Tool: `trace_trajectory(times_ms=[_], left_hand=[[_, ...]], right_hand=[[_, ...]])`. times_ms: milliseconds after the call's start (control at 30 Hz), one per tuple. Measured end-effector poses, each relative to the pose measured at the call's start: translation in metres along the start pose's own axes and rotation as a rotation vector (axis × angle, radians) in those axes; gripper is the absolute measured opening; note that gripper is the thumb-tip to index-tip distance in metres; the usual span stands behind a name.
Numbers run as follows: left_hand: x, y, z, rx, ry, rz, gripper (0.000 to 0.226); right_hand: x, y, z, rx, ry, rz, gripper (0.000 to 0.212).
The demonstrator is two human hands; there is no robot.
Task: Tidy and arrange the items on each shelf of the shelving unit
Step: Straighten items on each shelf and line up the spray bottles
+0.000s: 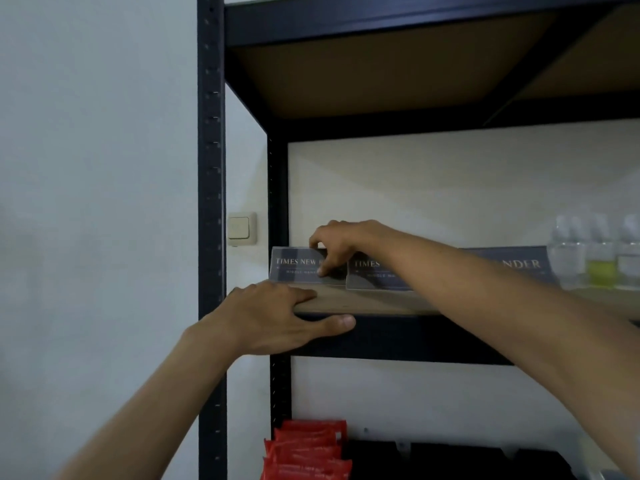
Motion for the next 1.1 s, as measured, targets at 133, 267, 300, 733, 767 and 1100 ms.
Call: trace_trajectory(times_ms=[133, 267, 300, 733, 767, 1100], left_hand=[[-0.003, 0.0, 0.001, 0.013, -0.004, 0.024, 0.096], [-0.004, -0.001, 0.001, 0.036, -0.009, 0.034, 0.098], [-0.004, -0.001, 0.001, 0.047, -0.019, 0.029, 0.096], [-0.04, 0.007, -0.053, 0.196, -0.08, 0.166, 0.107], [-0.041, 0.006, -0.057, 0.194, -0.082, 0.19, 0.103], [-0.039, 0.005, -0.059, 0.218, -0.056, 0.246, 0.1]], right_hand=[[-0.012, -0.005, -0.002, 0.0, -0.006, -0.005, 0.063], [0.0, 0.002, -0.009, -0.077, 0.049, 0.001, 0.073], [0.007, 0.009, -0.014, -0.112, 0.057, -0.016, 0.072], [0.044, 0.005, -0.089, -0.052, -0.107, 0.246, 0.053], [0.039, 0.002, -0.092, -0.041, -0.118, 0.232, 0.057], [0.013, -0.01, -0.099, -0.027, -0.085, 0.182, 0.057]])
Point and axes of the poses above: each hand's wrist, its own x-axis away from the middle knuckle, its own y-axis out of the back of the hand, z = x × y, the point moved 1 cm from there along -x, towards the middle knuckle, and after that the axes turned 4 degrees about z, right-handed, at the moved point
